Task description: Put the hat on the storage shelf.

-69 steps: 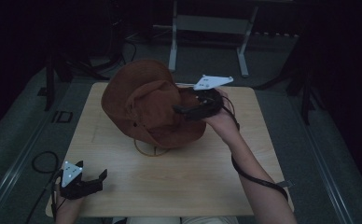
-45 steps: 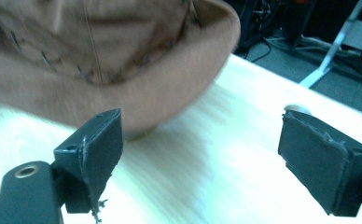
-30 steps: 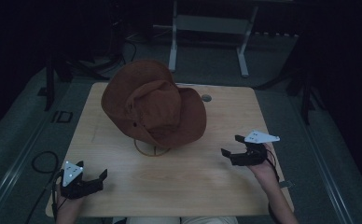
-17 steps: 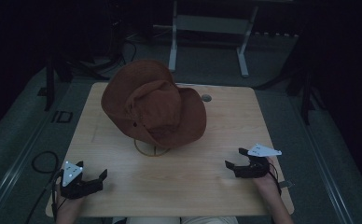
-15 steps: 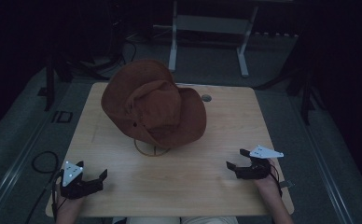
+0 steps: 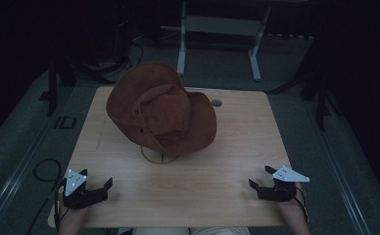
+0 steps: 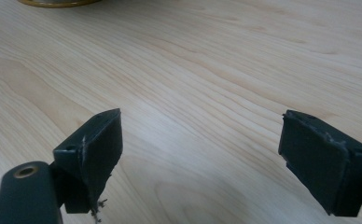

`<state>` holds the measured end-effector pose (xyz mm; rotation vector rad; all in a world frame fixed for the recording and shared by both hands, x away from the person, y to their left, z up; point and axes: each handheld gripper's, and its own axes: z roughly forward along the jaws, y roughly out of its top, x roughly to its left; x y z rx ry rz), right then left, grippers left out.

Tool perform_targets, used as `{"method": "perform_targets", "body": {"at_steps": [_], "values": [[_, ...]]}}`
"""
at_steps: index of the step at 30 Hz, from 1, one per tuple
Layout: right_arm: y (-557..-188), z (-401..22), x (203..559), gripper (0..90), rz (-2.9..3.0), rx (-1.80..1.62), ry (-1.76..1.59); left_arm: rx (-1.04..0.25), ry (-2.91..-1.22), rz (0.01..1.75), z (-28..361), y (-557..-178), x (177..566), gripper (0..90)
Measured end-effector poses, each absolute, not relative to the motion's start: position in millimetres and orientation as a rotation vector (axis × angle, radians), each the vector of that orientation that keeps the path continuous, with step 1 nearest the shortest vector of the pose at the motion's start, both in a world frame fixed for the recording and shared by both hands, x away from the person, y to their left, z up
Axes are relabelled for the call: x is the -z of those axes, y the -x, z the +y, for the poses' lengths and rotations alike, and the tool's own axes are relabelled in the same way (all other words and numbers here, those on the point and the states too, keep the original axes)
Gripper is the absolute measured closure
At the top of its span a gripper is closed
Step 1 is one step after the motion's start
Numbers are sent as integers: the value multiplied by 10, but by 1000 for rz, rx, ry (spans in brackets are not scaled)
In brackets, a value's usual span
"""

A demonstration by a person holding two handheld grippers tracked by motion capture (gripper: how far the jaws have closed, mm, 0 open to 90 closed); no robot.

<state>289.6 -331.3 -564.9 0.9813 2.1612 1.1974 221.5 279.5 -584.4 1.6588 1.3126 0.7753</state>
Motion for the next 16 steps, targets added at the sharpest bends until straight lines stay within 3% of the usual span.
{"method": "perform_targets", "body": {"at_steps": [16], "values": [[-2883, -3525, 5683, 134, 2096, -1218, -1067, -773, -1659, 1312, 2796, -2216, 5845, 36]]}}
